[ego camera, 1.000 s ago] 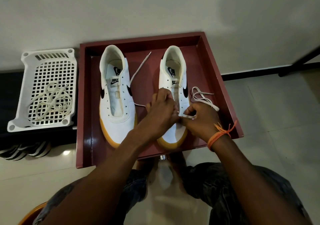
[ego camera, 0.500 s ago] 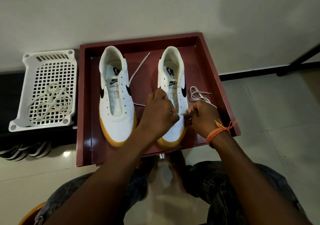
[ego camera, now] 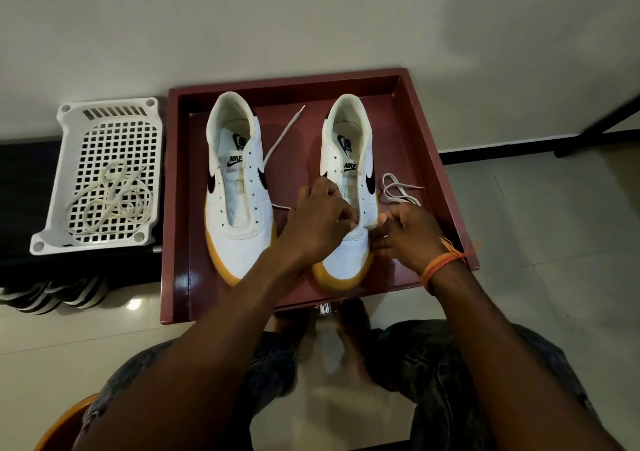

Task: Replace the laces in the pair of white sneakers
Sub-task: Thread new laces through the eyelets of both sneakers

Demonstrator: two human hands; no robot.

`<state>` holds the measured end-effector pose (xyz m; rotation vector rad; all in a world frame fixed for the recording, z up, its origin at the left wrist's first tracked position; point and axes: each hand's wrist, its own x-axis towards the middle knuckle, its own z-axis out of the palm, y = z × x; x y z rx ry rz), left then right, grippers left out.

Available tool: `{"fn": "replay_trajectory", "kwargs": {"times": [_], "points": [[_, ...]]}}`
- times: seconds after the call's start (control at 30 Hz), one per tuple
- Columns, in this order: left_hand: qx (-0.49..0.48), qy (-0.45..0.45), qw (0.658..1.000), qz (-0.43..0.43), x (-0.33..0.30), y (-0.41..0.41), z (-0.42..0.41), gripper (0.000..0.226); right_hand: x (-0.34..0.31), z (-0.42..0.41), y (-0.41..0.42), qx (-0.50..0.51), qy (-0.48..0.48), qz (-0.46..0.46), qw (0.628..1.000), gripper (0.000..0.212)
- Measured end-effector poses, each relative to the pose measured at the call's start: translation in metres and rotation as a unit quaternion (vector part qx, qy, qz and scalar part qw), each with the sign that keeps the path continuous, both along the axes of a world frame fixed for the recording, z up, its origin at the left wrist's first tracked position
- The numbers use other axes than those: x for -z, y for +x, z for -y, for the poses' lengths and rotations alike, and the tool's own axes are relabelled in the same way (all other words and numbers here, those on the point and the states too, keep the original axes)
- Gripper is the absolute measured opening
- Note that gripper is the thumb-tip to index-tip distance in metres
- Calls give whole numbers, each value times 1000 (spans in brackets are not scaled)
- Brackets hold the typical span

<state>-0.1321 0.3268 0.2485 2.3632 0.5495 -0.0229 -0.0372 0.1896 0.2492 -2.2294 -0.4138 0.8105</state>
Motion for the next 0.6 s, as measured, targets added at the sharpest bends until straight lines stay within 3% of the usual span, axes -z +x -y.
{"fn": "replay_trajectory", "kwargs": {"times": [0.1, 0.17, 0.37, 0.5, 0.6], "points": [[-54, -51, 992, 98, 5, -11, -1, 14, -14, 2, -4, 35, 40, -72, 996, 26], [-109, -94, 983, 118, 6, -22, 1, 24, -25, 4, -4, 26, 42, -71, 996, 23], [-202, -172, 964, 20, -10, -43, 10, 29, -68, 13, -1, 46, 75, -45, 995, 10], [-177, -108, 976, 71, -44, -49, 19, 30, -115, 18, -5, 11, 95, -17, 995, 16], [-116, -163, 969, 145, -92, -51, 30, 30, -161, 16, -2, -19, 133, -14, 991, 14]]}}
